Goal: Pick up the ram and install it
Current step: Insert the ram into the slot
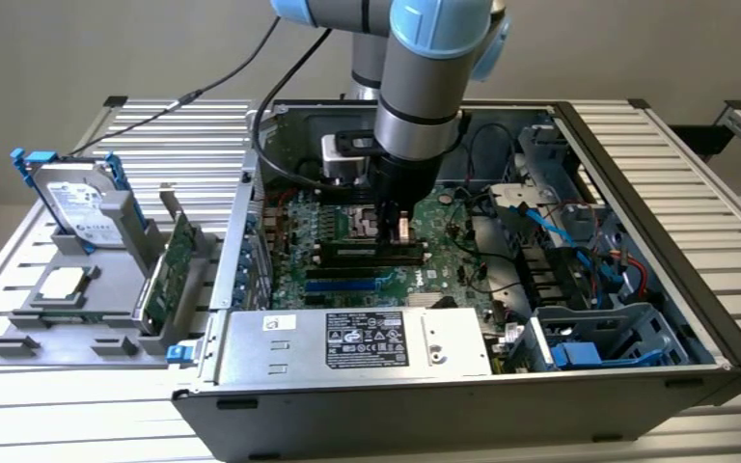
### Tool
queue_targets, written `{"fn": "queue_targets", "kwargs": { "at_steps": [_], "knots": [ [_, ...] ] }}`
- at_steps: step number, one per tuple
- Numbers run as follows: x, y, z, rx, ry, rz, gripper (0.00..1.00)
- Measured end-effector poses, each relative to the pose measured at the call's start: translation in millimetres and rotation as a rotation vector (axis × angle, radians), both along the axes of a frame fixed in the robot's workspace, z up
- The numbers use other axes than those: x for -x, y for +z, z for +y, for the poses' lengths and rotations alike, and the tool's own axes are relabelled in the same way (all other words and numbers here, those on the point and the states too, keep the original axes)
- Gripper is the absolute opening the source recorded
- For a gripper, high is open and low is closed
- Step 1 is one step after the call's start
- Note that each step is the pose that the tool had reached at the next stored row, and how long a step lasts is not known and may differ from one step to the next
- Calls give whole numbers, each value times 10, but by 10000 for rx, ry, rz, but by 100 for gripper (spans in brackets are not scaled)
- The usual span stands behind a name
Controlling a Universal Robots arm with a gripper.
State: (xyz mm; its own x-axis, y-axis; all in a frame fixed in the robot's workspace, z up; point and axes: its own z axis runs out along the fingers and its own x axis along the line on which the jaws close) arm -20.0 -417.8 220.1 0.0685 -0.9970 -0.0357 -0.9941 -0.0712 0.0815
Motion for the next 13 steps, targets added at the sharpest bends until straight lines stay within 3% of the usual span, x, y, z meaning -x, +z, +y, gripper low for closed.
{"fn": "queue_targets", "kwargs": {
  "at_steps": [5, 13],
  "knots": [
    [-1, 0, -1, 30, 130, 99, 15],
    [-10, 0, -1, 42, 355, 186, 15]
  ]
}}
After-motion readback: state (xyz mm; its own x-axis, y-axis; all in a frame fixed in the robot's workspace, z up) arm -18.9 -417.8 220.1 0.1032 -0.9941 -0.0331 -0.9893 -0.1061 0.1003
